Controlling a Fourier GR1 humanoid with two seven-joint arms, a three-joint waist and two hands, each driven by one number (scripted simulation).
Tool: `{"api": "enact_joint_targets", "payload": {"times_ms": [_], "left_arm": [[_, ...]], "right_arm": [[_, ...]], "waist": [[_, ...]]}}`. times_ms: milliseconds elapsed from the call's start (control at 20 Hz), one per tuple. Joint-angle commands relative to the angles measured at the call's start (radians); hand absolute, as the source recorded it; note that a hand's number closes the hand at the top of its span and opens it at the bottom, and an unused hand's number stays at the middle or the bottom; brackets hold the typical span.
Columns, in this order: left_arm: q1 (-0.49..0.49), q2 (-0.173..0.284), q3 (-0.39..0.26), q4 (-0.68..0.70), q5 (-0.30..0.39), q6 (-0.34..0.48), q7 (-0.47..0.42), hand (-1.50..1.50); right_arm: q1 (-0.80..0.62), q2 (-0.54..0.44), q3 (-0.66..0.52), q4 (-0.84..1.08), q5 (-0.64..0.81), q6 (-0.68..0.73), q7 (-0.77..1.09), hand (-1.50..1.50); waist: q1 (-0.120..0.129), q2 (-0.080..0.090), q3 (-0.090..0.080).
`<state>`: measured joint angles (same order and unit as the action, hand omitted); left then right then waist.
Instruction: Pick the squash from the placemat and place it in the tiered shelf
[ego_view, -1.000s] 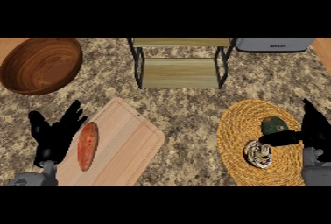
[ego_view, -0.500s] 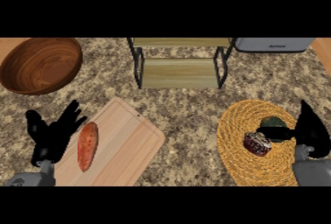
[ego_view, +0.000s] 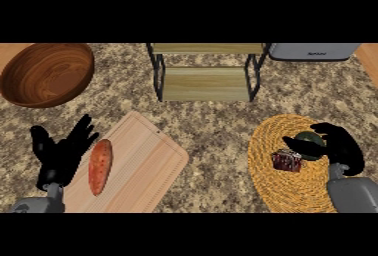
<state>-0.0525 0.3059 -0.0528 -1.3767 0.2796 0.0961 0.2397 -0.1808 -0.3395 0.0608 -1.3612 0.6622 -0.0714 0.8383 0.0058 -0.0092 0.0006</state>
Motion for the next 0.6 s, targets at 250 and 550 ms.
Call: {"api": "enact_joint_targets", "payload": {"times_ms": [250, 550], "left_arm": [[0.071, -0.033, 0.008, -0.058, -0.027, 0.007, 0.045, 0.00], [-0.002, -0.033, 0.012, 0.060, -0.038, -0.017, 0.023, 0.00]], "right_arm": [[-0.028, 0.056, 0.002, 0.013, 0.009, -0.009, -0.108, 1.50], [-0.094, 0.204, 0.237, -0.085, 0.115, 0.004, -0.097, 1.50]], "waist": [[-0.003, 0.008, 0.000], [0.004, 0.010, -0.003]]}}
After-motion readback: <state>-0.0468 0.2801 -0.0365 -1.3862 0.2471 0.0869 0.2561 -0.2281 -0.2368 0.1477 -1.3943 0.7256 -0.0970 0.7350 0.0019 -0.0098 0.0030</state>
